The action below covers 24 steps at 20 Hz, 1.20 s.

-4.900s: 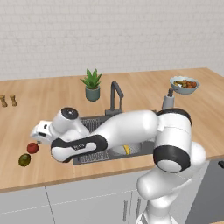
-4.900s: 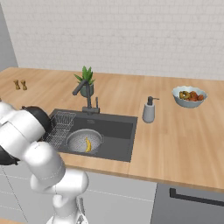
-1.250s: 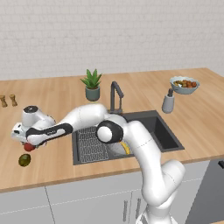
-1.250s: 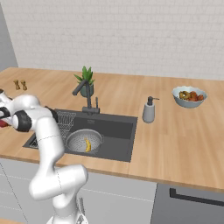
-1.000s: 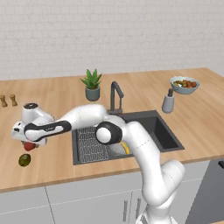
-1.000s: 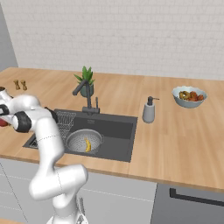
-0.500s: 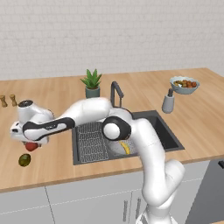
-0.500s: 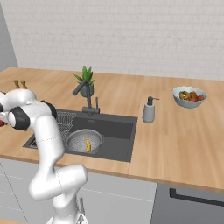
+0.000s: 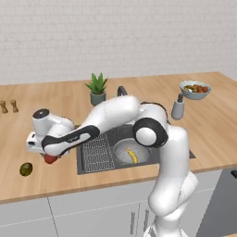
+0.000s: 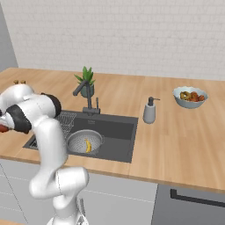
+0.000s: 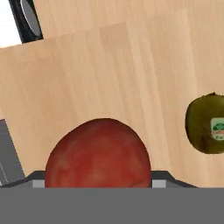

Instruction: Put the colander in the sink, put the banana, kiwi, apple in the colander, and turn on the sink faucet and pour water over the colander.

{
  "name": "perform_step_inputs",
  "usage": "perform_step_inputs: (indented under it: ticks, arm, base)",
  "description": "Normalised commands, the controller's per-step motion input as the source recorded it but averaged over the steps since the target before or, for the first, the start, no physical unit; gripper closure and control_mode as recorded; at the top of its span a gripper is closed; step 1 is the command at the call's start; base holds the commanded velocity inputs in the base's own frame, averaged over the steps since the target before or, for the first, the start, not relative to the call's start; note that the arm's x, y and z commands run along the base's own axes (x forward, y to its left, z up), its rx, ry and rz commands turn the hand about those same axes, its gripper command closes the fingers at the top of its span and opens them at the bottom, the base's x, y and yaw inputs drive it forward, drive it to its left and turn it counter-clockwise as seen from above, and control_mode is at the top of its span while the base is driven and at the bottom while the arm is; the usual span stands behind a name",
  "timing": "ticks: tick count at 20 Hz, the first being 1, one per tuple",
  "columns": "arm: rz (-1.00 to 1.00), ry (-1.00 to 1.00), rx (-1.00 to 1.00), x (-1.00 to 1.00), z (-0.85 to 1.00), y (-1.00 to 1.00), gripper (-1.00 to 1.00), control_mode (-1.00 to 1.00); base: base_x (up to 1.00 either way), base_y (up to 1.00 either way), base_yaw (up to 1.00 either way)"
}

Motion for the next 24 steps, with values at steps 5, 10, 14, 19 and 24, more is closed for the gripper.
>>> perform_step_inputs:
  ticks: [5,10,14,19,24]
  arm:
    - [0.0,-0.03,0.0,-0.45,0.25,-0.87,1.0,-1.0]
    - [0.0,-0.01,0.0,-0.3,0.35,-0.82,1.0,-1.0]
    - [0.0,0.0,0.0,-0.14,0.4,-0.76,1.0,-1.0]
    - [0.0,-0.06,0.0,-0.07,0.36,-0.78,1.0,-1.0]
    - [0.0,-0.09,0.0,-0.09,0.28,-0.81,1.0,-1.0]
  base:
    - [0.0,0.0,0.0]
    - [0.0,0.0,0.0]
    - [0.0,0.0,0.0]
    - [0.0,0.0,0.0]
    - [0.0,0.0,0.0]
